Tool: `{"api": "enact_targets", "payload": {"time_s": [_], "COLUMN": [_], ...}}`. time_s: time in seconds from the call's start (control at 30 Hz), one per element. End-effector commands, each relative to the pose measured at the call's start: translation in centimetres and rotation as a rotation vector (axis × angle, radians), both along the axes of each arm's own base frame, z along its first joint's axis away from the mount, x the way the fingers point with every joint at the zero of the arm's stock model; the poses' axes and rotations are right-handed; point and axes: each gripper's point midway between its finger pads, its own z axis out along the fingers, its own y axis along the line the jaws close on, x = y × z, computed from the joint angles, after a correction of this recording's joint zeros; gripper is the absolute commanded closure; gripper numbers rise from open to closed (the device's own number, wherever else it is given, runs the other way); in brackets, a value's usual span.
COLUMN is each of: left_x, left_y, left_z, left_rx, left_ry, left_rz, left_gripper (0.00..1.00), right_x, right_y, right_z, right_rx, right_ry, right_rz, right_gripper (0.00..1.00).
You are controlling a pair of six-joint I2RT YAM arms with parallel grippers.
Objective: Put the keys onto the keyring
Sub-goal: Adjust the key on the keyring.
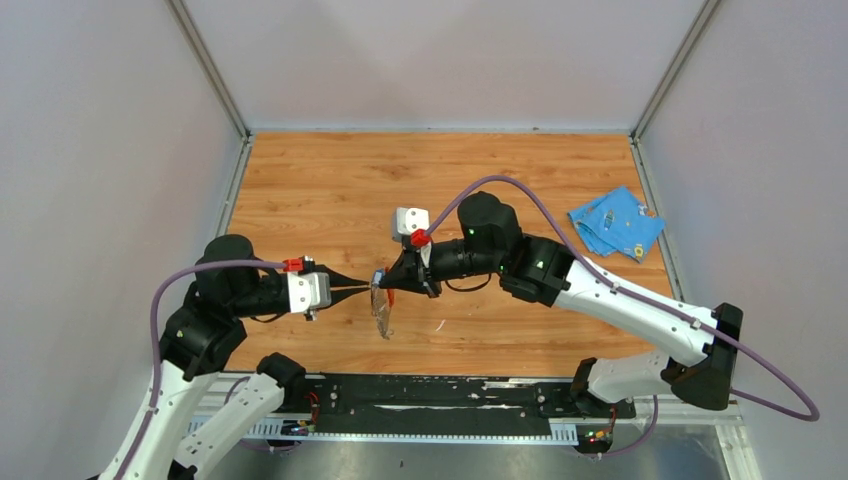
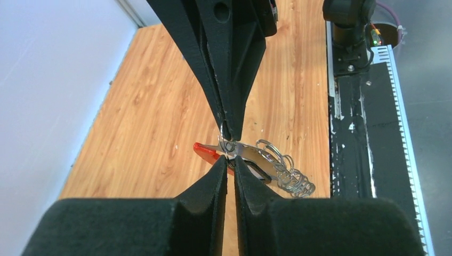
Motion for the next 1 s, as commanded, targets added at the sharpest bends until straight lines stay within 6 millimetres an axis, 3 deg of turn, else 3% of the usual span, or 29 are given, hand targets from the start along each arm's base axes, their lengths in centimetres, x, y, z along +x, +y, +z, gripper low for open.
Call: {"api": "enact_targets", "payload": {"time_s": [0.0, 0.5, 0.53, 0.6, 0.63, 0.97], "left_x": [-0.3, -0.3, -0.3, -0.2, -0.1, 0.8], "left_y": [0.1, -0.2, -0.2, 0.0, 0.1, 0.2], "left_z": [-0.1, -0.7, -0.7, -0.6, -0.6, -1.1], "left_rx": [0.004, 0.008, 0.007, 0.004, 0.003, -0.039], "left_ry": [-0.037, -0.007, -0.004, 0.004, 0.009, 0.078], "left_rz": [-0.013, -0.032, -0.026, -0.008, 0.006, 0.087], "left_gripper": [0.88, 0.96, 0.93, 0.71, 0.66, 0.57], "right_x": [-0.1, 0.0, -0.1, -0.1, -0.1, -0.2], "right_y": [-0.3, -0.3, -0.3, -0.4, -0.4, -0.3], "right_z": [2.1, 3.0, 3.0, 2.8, 2.7, 2.5], "right_rx": [0.086, 0.163, 0.165, 0.164, 0.163, 0.158], "right_ry": [-0.003, 0.035, 0.035, 0.038, 0.038, 0.049], "right_rz": [0.001, -0.012, -0.011, -0.011, -0.012, -0.002], "right_gripper": [1.0, 1.0, 1.0, 1.0, 1.0, 1.0]}}
